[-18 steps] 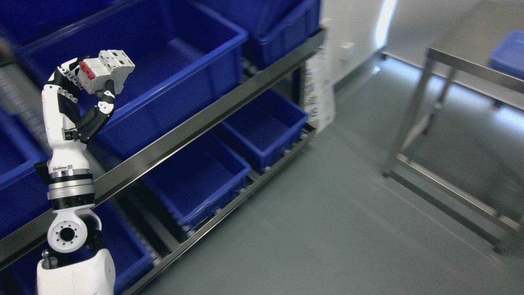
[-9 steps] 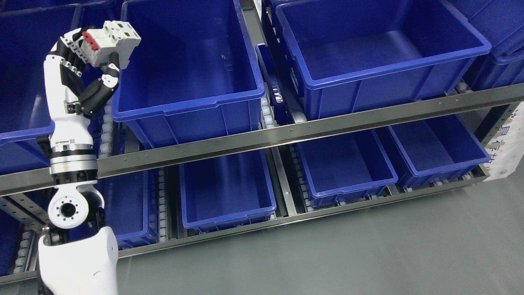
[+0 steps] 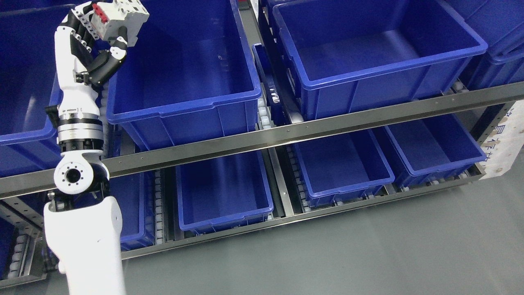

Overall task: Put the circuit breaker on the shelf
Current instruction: 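Extend the left arm forward over the upper blue bin, lowering the breaker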

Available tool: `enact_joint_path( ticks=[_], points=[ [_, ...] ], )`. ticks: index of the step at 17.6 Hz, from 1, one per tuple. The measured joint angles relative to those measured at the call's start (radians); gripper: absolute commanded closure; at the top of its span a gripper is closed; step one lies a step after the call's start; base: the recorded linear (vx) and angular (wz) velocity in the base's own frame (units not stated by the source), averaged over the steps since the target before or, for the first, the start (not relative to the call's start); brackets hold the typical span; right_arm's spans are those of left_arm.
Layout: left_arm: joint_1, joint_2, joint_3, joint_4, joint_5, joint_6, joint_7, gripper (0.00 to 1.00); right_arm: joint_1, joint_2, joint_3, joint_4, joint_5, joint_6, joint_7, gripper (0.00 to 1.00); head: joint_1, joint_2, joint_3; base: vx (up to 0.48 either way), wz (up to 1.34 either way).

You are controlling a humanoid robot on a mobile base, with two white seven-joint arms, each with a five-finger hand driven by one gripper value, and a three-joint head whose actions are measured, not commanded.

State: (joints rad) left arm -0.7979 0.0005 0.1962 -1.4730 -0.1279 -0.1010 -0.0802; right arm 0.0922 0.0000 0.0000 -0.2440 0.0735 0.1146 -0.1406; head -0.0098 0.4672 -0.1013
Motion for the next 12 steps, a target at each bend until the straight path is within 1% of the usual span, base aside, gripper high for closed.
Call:
enact_joint_path(
  ticks=[3,6,12],
  points=[
    [-0.038,0.0,0.0,0.07,-0.041,0.002,0.004,0.88,0.0,0.0,0.0,0.0,0.0,0.0,0.0,0.0,0.0,0.0,0.0,0.0,-0.02],
    [-0.105,0.0,0.0,0.174,-0.095,0.005,0.007,0.88,0.0,0.0,0.0,0.0,0.0,0.0,0.004,0.0,0.0,0.0,0.0,0.0,0.0],
    [-0.299,0.01,-0.011,0.452,-0.161,0.001,0.013,0.88,0.0,0.0,0.0,0.0,0.0,0.0,0.005,0.0,0.0,0.0,0.0,0.0,0.0]
  ],
)
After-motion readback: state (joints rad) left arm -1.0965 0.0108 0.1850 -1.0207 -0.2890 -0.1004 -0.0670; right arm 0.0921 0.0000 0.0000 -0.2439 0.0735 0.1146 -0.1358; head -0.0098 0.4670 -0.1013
